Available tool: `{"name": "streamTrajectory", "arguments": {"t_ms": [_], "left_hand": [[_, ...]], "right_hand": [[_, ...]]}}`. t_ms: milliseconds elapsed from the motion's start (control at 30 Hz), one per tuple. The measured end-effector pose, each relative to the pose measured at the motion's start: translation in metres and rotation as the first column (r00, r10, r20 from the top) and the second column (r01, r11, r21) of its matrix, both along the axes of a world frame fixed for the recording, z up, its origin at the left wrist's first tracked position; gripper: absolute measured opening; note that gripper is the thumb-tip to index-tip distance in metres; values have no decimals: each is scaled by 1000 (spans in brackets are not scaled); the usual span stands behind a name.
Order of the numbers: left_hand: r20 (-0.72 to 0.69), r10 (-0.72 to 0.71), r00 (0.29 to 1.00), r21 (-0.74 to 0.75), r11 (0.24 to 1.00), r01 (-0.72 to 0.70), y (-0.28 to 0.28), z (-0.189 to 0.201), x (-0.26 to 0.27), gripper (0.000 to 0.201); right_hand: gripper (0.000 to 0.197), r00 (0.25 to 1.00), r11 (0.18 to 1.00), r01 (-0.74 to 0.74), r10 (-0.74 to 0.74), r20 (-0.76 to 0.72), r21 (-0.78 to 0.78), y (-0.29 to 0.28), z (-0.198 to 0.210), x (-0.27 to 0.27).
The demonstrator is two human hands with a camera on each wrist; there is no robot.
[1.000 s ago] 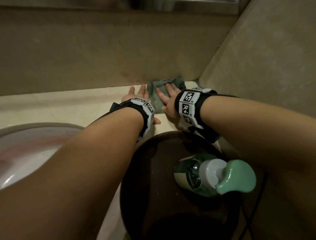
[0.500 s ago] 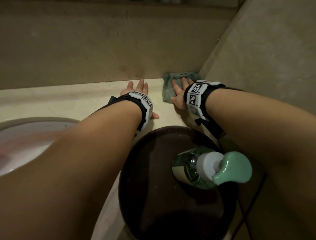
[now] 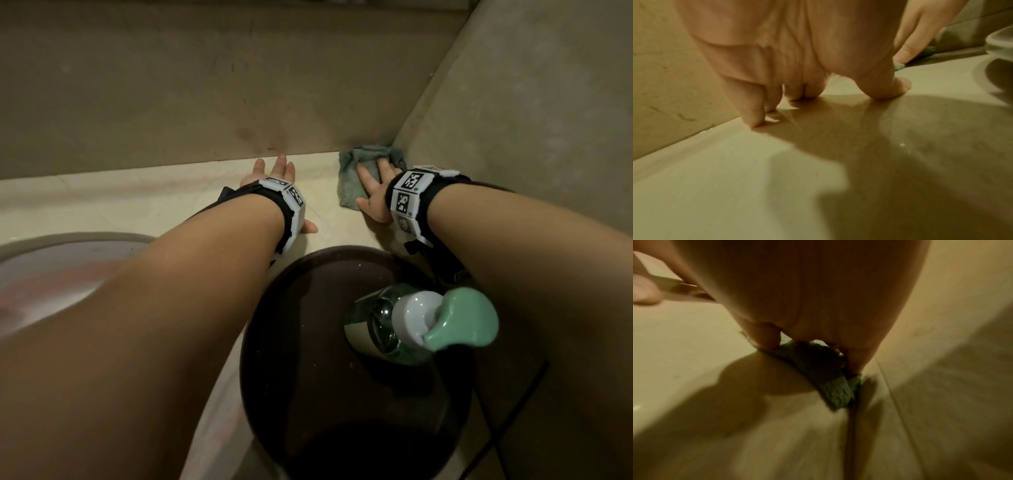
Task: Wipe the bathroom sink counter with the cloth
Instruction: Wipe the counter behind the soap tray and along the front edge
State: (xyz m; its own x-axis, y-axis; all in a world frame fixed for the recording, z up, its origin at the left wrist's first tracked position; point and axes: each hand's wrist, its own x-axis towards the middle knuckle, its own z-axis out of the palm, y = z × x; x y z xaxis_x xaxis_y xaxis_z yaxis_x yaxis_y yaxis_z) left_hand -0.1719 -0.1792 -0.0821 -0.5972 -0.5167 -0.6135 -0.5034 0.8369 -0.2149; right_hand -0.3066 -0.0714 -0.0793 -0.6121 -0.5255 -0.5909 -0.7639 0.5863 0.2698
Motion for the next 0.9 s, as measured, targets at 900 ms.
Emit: {"name": "streamTrajectory", "arguments": {"t_ms": [900], "left_hand": [[-346,149,926,163,982,-97,-15,-41,-6,128]], "right_hand": [[64,989,980,42,-13,149,-195,-12,28,5]]}}
